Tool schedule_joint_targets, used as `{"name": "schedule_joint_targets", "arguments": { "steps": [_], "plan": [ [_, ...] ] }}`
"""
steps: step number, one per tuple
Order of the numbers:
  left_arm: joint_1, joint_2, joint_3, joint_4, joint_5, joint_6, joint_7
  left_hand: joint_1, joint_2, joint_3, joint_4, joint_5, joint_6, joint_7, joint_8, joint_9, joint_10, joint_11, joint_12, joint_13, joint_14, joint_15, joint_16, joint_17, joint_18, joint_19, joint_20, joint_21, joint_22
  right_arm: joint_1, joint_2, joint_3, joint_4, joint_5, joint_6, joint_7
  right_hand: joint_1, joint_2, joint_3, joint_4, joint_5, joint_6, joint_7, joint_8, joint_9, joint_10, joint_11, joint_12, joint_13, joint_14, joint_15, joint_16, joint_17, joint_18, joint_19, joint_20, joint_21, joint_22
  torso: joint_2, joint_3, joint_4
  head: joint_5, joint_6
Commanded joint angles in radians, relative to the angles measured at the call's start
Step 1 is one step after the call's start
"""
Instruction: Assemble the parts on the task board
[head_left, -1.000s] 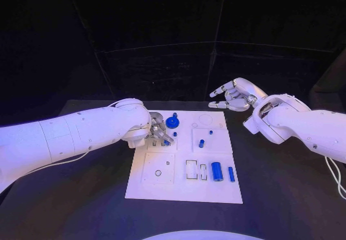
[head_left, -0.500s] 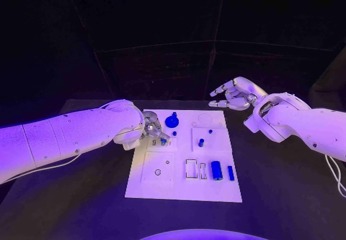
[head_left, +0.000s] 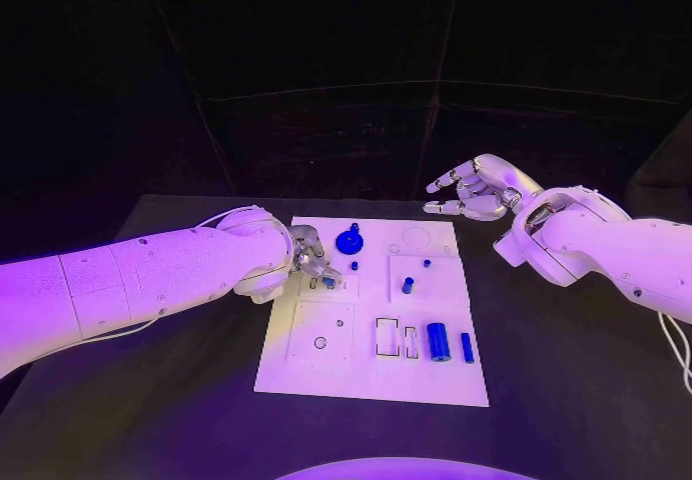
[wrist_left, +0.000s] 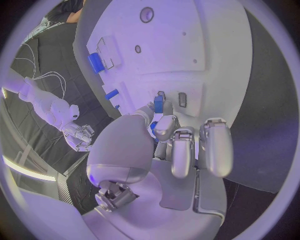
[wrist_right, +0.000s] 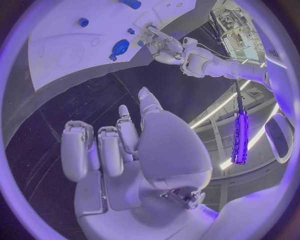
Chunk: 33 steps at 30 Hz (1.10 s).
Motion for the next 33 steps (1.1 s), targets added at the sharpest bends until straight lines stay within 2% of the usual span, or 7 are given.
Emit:
{"name": "schedule_joint_targets", "arguments": {
  "steps": [1, 5, 20, 26, 33],
  "plan": [
    [-0.002, 0.003, 0.001, -0.001, -0.058, -0.021, 0.015, -0.007, 0.001, 0.124, -0.118, 0.001, 0.004, -0.002, 0.007, 0.001, 0.005, 0.001, -0.004, -0.001, 0.104, -0.001, 0.003, 0.263, -0.002, 0.003, -0.007, -0.003, -0.001, 0.002, 0.001, 0.001, -0.001, 0.019, 0.005, 0.004, -0.006, 0.011, -0.003, -0.001, 0.008, 0.005, 0.001, 0.005, -0.001, -0.007, 0.000, -0.005, -0.001, 0.073, -0.007, -0.005, 0.118, -0.003, -0.007, 0.002, -0.007, 0.016, 0.001, -0.0006, 0.0003, 0.000, -0.001],
    [-0.004, 0.005, 0.001, -0.002, -0.061, -0.018, 0.013, -0.007, 0.001, 0.124, -0.118, 0.001, 0.004, -0.002, 0.007, 0.001, 0.005, 0.001, -0.004, -0.001, 0.104, -0.001, 0.003, 0.263, -0.002, 0.003, -0.007, -0.003, -0.001, 0.002, 0.002, 0.001, -0.003, 0.034, 0.006, 0.004, -0.006, 0.011, -0.003, -0.001, 0.008, 0.005, 0.001, 0.005, -0.001, -0.007, 0.000, -0.005, -0.001, 0.073, -0.007, -0.005, 0.118, -0.003, -0.007, 0.002, -0.007, 0.017, 0.001, 0.0006, -0.0001, 0.001, -0.001],
    [-0.006, 0.007, 0.000, 0.001, -0.063, 0.029, 0.004, -0.014, -0.005, 0.132, -0.118, 0.001, 0.005, -0.003, 0.008, 0.003, 0.007, 0.001, -0.002, 0.002, 0.104, -0.001, 0.003, 0.263, -0.002, 0.002, -0.006, -0.003, -0.001, 0.002, 0.006, 0.001, -0.007, 0.043, 0.014, 0.004, -0.006, 0.011, -0.004, 0.000, 0.008, 0.005, 0.001, 0.005, -0.001, -0.006, 0.000, -0.005, 0.000, 0.073, -0.007, -0.005, 0.118, -0.003, -0.007, 0.002, -0.007, 0.016, 0.001, 0.0005, 0.0001, -0.002, -0.003],
    [-0.006, 0.003, 0.000, 0.005, -0.063, 0.049, 0.003, -0.014, -0.005, 0.133, -0.118, 0.001, 0.005, -0.003, 0.008, 0.003, 0.006, 0.001, -0.004, -0.001, 0.104, -0.001, 0.003, 0.263, -0.002, 0.002, -0.006, -0.005, -0.004, 0.002, 0.004, 0.001, -0.012, 0.043, 0.020, 0.002, -0.006, 0.011, -0.004, 0.000, 0.008, 0.005, 0.001, 0.005, -0.001, -0.006, 0.000, -0.005, 0.000, 0.073, -0.007, -0.005, 0.118, -0.003, -0.007, 0.002, -0.007, 0.016, 0.001, -0.0001, 0.0016, 0.000, -0.004],
    [-0.007, 0.004, 0.000, 0.008, -0.063, 0.056, 0.000, -0.015, -0.006, 0.136, -0.119, 0.001, 0.006, -0.003, 0.008, 0.004, 0.005, 0.001, -0.005, -0.002, 0.104, -0.001, 0.003, 0.263, -0.002, 0.001, -0.006, -0.005, -0.004, 0.002, 0.004, 0.001, -0.015, 0.043, 0.023, 0.000, -0.007, 0.012, -0.004, 0.000, 0.008, 0.005, 0.000, 0.005, -0.001, -0.006, 0.000, -0.004, 0.000, 0.073, -0.007, -0.005, 0.117, -0.002, -0.008, 0.002, -0.008, 0.015, 0.001, 0.0005, -0.0001, 0.003, -0.006]
  ]
}}
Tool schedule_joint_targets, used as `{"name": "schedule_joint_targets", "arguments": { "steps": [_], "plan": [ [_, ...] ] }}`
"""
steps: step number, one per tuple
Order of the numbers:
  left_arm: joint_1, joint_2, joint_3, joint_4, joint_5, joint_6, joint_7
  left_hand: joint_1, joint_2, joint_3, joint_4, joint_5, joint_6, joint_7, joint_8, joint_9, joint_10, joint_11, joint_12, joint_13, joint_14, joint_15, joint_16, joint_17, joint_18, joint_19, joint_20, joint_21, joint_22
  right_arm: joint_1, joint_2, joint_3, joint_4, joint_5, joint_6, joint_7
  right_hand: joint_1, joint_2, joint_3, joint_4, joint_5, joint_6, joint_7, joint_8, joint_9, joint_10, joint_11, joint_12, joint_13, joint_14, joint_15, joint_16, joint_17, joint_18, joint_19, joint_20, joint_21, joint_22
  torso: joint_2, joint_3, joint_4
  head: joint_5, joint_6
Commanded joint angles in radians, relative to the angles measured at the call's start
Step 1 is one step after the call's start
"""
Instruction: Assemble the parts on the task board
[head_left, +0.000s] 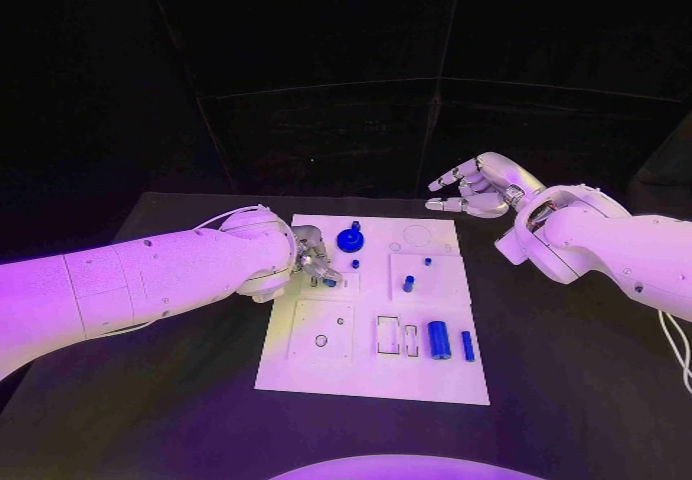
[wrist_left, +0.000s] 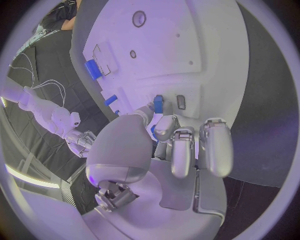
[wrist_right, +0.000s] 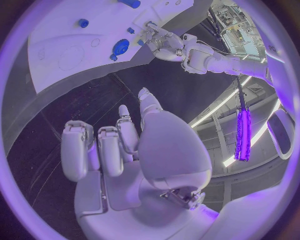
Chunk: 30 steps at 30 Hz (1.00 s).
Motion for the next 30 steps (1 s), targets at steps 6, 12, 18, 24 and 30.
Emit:
{"name": "schedule_joint_targets", "arguments": {
  "steps": [6, 12, 18, 24, 30],
  "plan": [
    [-0.001, -0.002, -0.001, 0.001, -0.008, 0.033, -0.006, 0.002, 0.008, 0.109, -0.100, 0.004, 0.006, -0.004, 0.005, 0.001, 0.005, 0.000, -0.005, -0.002, 0.104, -0.001, 0.003, 0.263, -0.002, 0.001, -0.006, -0.005, -0.001, 0.002, 0.001, 0.001, 0.000, 0.005, 0.012, 0.000, -0.002, 0.007, -0.004, 0.000, 0.004, 0.005, 0.000, 0.005, -0.001, -0.006, 0.000, -0.004, 0.000, 0.073, -0.007, -0.006, 0.117, -0.003, -0.008, 0.002, -0.004, 0.015, 0.000, 0.0005, -0.0010, 0.002, -0.002],
    [-0.001, -0.003, -0.001, 0.002, -0.007, 0.033, -0.003, -0.025, -0.002, 0.109, -0.090, 0.003, 0.013, -0.003, 0.010, 0.006, 0.010, 0.001, 0.000, 0.003, 0.104, 0.000, 0.003, 0.263, -0.002, 0.001, -0.006, -0.005, 0.000, 0.002, 0.002, 0.001, 0.000, 0.005, 0.012, 0.000, -0.003, 0.007, -0.005, 0.000, 0.004, 0.005, 0.000, 0.005, -0.001, -0.006, 0.000, -0.004, 0.000, 0.072, -0.007, -0.006, 0.117, -0.003, -0.007, 0.002, -0.003, 0.015, 0.001, 0.0004, -0.0023, 0.001, -0.003],
    [-0.001, 0.003, -0.001, -0.004, -0.003, 0.043, -0.004, -0.080, -0.024, 0.079, -0.064, 0.003, 0.028, -0.006, 0.024, 0.016, 0.018, 0.000, 0.009, 0.012, 0.104, -0.001, 0.003, 0.263, -0.001, 0.001, -0.006, -0.007, -0.002, 0.002, 0.002, 0.001, 0.000, 0.005, 0.012, 0.000, -0.006, 0.008, -0.007, 0.002, 0.004, 0.005, 0.001, 0.006, -0.001, -0.008, 0.000, -0.006, -0.002, 0.072, -0.007, -0.007, 0.115, -0.002, -0.009, 0.002, -0.005, 0.012, 0.000, 0.0002, -0.0011, -0.001, -0.005],
    [0.000, 0.014, -0.001, -0.016, -0.002, 0.056, -0.008, -0.162, -0.058, 0.010, -0.022, 0.004, 0.042, -0.008, 0.040, 0.030, 0.031, -0.002, 0.026, 0.029, 0.104, -0.004, 0.003, 0.263, -0.001, 0.002, -0.008, -0.008, -0.001, 0.002, 0.001, 0.001, 0.004, 0.005, 0.011, 0.001, -0.008, 0.008, -0.008, 0.003, 0.004, 0.005, 0.001, 0.006, -0.001, -0.010, 0.000, -0.009, -0.005, 0.072, -0.007, -0.008, 0.113, -0.001, -0.011, 0.002, -0.007, 0.009, 0.000, 0.0001, 0.0000, -0.001, -0.005],
    [0.000, 0.024, -0.001, -0.032, -0.002, 0.054, -0.009, -0.181, -0.055, -0.012, -0.009, 0.004, 0.042, -0.011, 0.045, 0.036, 0.032, -0.005, 0.028, 0.030, 0.104, -0.006, 0.003, 0.263, -0.002, 0.004, -0.010, -0.006, 0.002, 0.002, 0.000, 0.001, 0.006, 0.005, 0.010, 0.001, -0.009, 0.008, -0.008, 0.003, 0.005, 0.005, 0.001, 0.006, -0.001, -0.010, 0.000, -0.010, -0.005, 0.072, -0.007, -0.008, 0.112, -0.001, -0.011, 0.002, -0.007, 0.007, 0.000, 0.0006, -0.0008, 0.000, -0.004]
  ]
}}
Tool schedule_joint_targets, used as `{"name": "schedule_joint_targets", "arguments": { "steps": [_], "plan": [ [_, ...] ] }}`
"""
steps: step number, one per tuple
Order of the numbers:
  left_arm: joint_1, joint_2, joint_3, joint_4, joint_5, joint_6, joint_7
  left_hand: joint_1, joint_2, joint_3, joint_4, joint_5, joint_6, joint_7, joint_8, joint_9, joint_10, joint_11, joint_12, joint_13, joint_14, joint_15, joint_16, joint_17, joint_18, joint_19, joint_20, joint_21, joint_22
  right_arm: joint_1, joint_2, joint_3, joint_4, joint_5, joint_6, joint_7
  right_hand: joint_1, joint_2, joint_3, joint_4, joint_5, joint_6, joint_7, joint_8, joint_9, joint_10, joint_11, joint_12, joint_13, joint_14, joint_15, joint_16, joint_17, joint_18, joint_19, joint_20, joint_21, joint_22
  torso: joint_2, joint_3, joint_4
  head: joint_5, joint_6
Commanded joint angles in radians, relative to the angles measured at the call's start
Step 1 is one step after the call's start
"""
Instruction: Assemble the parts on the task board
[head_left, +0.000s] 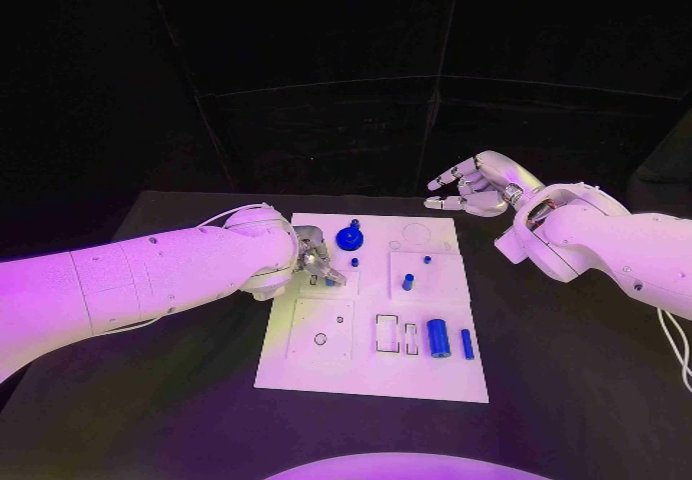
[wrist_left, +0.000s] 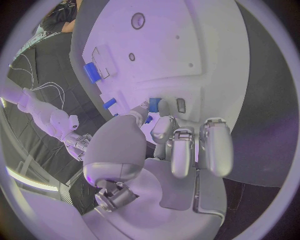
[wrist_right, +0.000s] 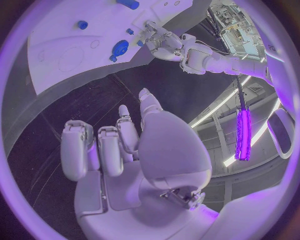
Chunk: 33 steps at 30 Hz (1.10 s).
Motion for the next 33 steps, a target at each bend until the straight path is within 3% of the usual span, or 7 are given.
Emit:
{"name": "schedule_joint_targets", "arguments": {
  "steps": [1, 13, 22, 30, 33],
  "plan": [
    [0.001, 0.004, 0.000, -0.007, -0.001, 0.017, -0.005, -0.012, 0.002, -0.009, 0.001, 0.003, 0.000, 0.003, 0.006, 0.002, 0.003, -0.001, 0.007, 0.001, 0.104, -0.007, 0.003, 0.263, -0.002, 0.006, -0.008, -0.002, 0.001, 0.002, 0.000, 0.001, 0.004, 0.003, 0.003, 0.003, -0.003, 0.002, -0.004, -0.001, 0.005, 0.005, 0.001, 0.006, -0.001, -0.010, 0.000, -0.003, -0.002, 0.072, -0.007, -0.005, 0.112, -0.001, -0.008, -0.002, -0.004, 0.007, 0.000, 0.0002, -0.0003, 0.001, 0.001],
    [0.001, 0.019, 0.000, -0.032, -0.001, 0.010, -0.003, -0.018, 0.009, -0.021, 0.007, 0.003, 0.000, 0.002, 0.009, 0.006, 0.003, -0.003, 0.007, 0.001, 0.104, -0.008, 0.003, 0.263, -0.002, 0.007, -0.009, -0.001, 0.003, 0.002, -0.001, 0.001, 0.006, 0.003, 0.004, 0.002, -0.005, 0.002, -0.006, 0.000, 0.005, 0.004, 0.001, 0.005, -0.002, -0.012, 0.000, -0.005, -0.003, 0.071, -0.007, -0.007, 0.108, 0.000, -0.010, -0.002, -0.006, 0.002, 0.000, -0.0007, -0.0007, -0.001, 0.001],
    [0.001, 0.020, 0.001, -0.040, 0.032, 0.002, -0.001, 0.016, 0.055, -0.009, -0.004, 0.004, -0.007, -0.003, 0.010, 0.012, 0.000, -0.006, 0.004, -0.003, 0.104, -0.011, 0.003, 0.263, -0.001, 0.006, -0.012, -0.004, 0.000, 0.002, 0.001, 0.001, 0.004, 0.003, 0.005, 0.002, -0.005, 0.002, -0.006, 0.000, 0.005, 0.004, 0.001, 0.005, -0.002, -0.012, 0.000, -0.005, -0.003, 0.071, -0.007, -0.007, 0.108, 0.000, -0.010, -0.002, -0.006, 0.002, 0.000, -0.0006, 0.0000, -0.004, 0.000],
    [0.002, 0.022, 0.001, -0.042, 0.066, 0.005, 0.002, 0.078, 0.113, 0.032, -0.041, 0.003, -0.019, -0.006, 0.008, 0.016, -0.004, -0.010, -0.002, -0.010, 0.104, -0.013, 0.003, 0.263, -0.001, 0.006, -0.015, -0.005, 0.001, 0.002, 0.004, 0.001, 0.001, 0.003, 0.010, 0.001, -0.005, 0.002, -0.006, 0.000, 0.005, 0.004, 0.001, 0.005, -0.002, -0.012, 0.000, -0.005, -0.003, 0.071, -0.007, -0.007, 0.108, 0.000, -0.010, -0.002, -0.006, 0.002, 0.000, -0.0010, 0.0006, -0.004, -0.003],
    [0.002, 0.022, 0.001, -0.043, 0.072, 0.009, 0.001, 0.088, 0.120, 0.042, -0.050, 0.003, -0.022, -0.005, 0.007, 0.018, -0.005, -0.009, -0.003, -0.011, 0.104, -0.013, 0.003, 0.263, -0.002, 0.006, -0.015, -0.005, 0.001, 0.002, 0.004, 0.001, 0.001, 0.003, 0.011, 0.000, -0.005, 0.002, -0.006, 0.000, 0.005, 0.004, 0.001, 0.005, -0.002, -0.012, 0.000, -0.005, -0.003, 0.071, -0.007, -0.007, 0.108, 0.000, -0.010, -0.002, -0.006, 0.002, 0.000, -0.0006, 0.0004, -0.004, -0.004]
  ]
}}
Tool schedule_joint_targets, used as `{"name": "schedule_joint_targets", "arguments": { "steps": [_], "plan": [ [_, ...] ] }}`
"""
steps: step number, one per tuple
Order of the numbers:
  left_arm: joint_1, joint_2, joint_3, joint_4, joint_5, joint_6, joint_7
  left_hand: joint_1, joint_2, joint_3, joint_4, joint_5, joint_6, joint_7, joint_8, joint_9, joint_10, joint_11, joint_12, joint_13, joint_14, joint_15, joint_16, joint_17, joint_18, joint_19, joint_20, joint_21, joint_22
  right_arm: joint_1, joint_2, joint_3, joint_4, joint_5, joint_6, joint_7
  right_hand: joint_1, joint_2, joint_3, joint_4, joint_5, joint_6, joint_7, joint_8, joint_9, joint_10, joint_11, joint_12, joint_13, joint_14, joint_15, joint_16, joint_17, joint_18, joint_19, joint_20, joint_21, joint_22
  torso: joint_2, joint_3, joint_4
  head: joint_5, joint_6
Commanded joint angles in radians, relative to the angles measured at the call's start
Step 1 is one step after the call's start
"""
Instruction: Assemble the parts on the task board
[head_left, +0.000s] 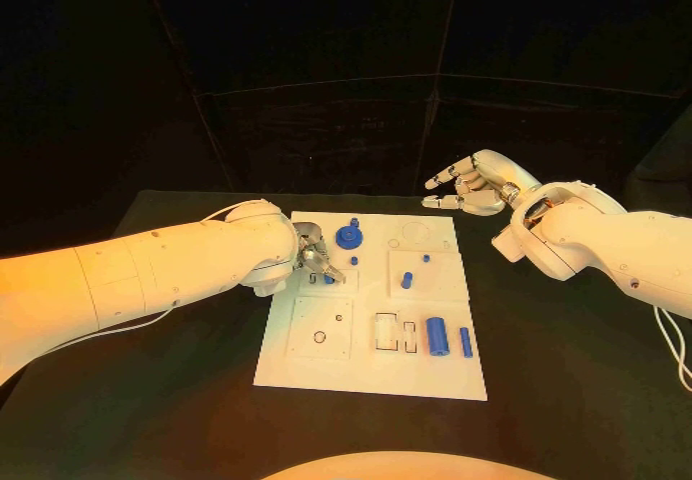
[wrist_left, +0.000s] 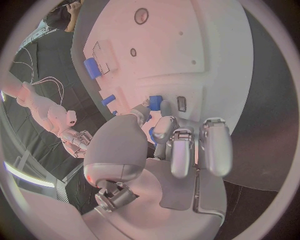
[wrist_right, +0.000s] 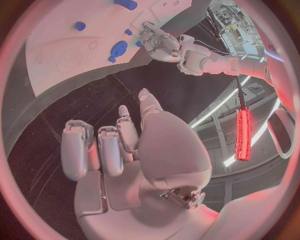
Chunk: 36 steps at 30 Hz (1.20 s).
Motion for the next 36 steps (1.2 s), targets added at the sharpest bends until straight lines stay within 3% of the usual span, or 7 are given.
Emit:
{"name": "schedule_joint_targets", "arguments": {
  "steps": [1, 9, 15, 36],
  "plan": [
    [-0.001, 0.001, -0.001, -0.003, 0.025, 0.004, -0.001, 0.046, 0.046, 0.008, -0.004, 0.006, -0.003, -0.003, 0.003, 0.001, 0.000, -0.006, -0.004, -0.001, 0.104, -0.006, 0.003, 0.263, -0.002, 0.005, -0.004, -0.005, 0.001, 0.002, 0.001, 0.001, 0.000, 0.002, 0.009, 0.000, -0.006, 0.002, -0.006, 0.000, 0.005, 0.004, 0.001, 0.005, -0.002, -0.004, 0.000, -0.005, -0.001, 0.071, -0.007, -0.003, 0.108, 0.000, -0.006, 0.002, -0.006, 0.002, 0.000, 0.0005, 0.0003, 0.001, -0.001],
    [-0.001, 0.001, -0.001, -0.005, 0.030, 0.008, -0.004, 0.048, 0.050, 0.013, -0.007, 0.006, -0.004, -0.002, 0.003, 0.002, -0.001, -0.006, -0.005, -0.003, 0.104, -0.006, 0.003, 0.263, -0.001, 0.005, -0.004, -0.006, -0.001, 0.002, 0.001, 0.001, -0.001, 0.002, 0.014, -0.002, -0.008, 0.002, -0.008, 0.001, 0.006, 0.004, 0.000, 0.005, -0.002, -0.005, 0.000, -0.006, -0.002, 0.070, -0.007, -0.004, 0.105, 0.000, -0.007, 0.002, -0.007, 0.001, 0.000, 0.0003, 0.0004, 0.000, -0.003],
    [0.000, 0.002, -0.001, -0.009, 0.036, 0.011, -0.007, 0.027, 0.078, 0.023, 0.011, 0.005, -0.004, 0.003, 0.003, 0.005, -0.001, -0.002, -0.006, -0.004, 0.104, -0.003, 0.003, 0.263, -0.002, 0.005, -0.003, -0.007, -0.001, 0.002, 0.003, 0.001, -0.002, 0.002, 0.018, -0.003, -0.008, 0.002, -0.008, 0.001, 0.006, 0.004, 0.000, 0.005, -0.002, -0.005, 0.000, -0.006, -0.002, 0.070, -0.007, -0.004, 0.105, 0.000, -0.007, 0.002, -0.007, 0.001, 0.000, 0.0002, 0.0000, -0.001, -0.003],
    [0.001, 0.008, -0.001, -0.015, 0.040, 0.043, -0.012, -0.010, 0.091, 0.027, 0.038, 0.005, -0.006, 0.004, 0.005, 0.011, -0.002, 0.000, -0.006, -0.005, 0.104, -0.001, 0.003, 0.263, -0.001, 0.005, -0.001, -0.008, 0.000, 0.002, 0.005, 0.001, -0.003, 0.000, 0.026, -0.004, -0.008, 0.002, -0.008, 0.001, 0.006, 0.004, 0.000, 0.005, -0.002, -0.005, 0.000, -0.006, -0.002, 0.070, -0.007, -0.004, 0.105, 0.000, -0.007, 0.002, -0.007, 0.001, -0.001, 0.0003, 0.0011, -0.003, -0.006]
  ]
}}
